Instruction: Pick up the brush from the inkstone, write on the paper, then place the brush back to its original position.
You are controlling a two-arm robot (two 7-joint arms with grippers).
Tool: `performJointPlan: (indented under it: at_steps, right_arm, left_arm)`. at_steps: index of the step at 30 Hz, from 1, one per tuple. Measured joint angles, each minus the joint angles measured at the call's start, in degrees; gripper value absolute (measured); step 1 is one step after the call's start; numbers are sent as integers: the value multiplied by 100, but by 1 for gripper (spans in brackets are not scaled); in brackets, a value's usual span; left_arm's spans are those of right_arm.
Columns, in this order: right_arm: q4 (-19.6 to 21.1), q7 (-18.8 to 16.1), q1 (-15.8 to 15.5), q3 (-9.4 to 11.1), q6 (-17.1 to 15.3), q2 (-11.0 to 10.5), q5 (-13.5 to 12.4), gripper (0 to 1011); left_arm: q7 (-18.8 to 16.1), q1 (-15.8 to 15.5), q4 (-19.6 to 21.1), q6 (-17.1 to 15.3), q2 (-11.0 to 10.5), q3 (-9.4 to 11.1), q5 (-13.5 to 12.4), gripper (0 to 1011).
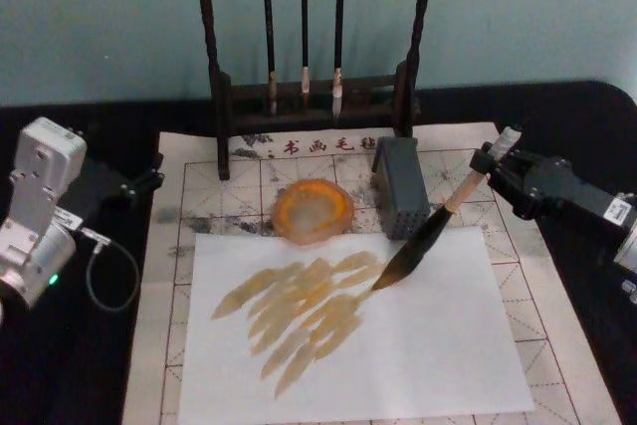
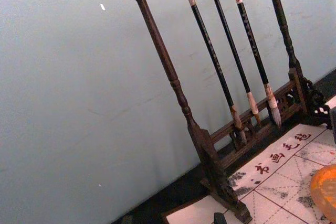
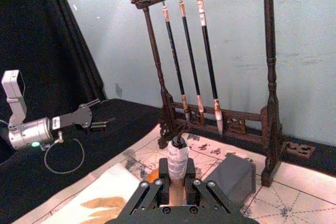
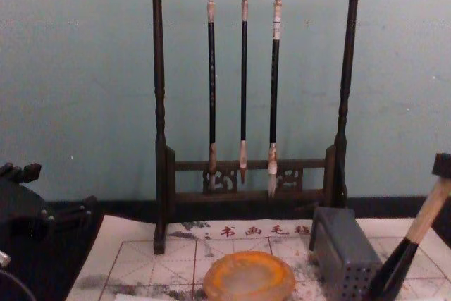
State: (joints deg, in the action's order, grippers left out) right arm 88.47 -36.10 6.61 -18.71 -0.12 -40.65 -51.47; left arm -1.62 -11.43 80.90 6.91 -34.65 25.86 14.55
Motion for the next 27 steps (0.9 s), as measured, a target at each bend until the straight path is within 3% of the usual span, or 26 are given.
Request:
performJointPlan:
  at_steps: [17,27]
  right_arm:
    - [94,35,-131,203,40,-12,-121,181]
    - [155,28,-140,258,108,141,-303,181]
  left_arm:
    - [0,0,0,0,0,0,0,1001]
    - [0,0,0,0,0,0,0,1001]
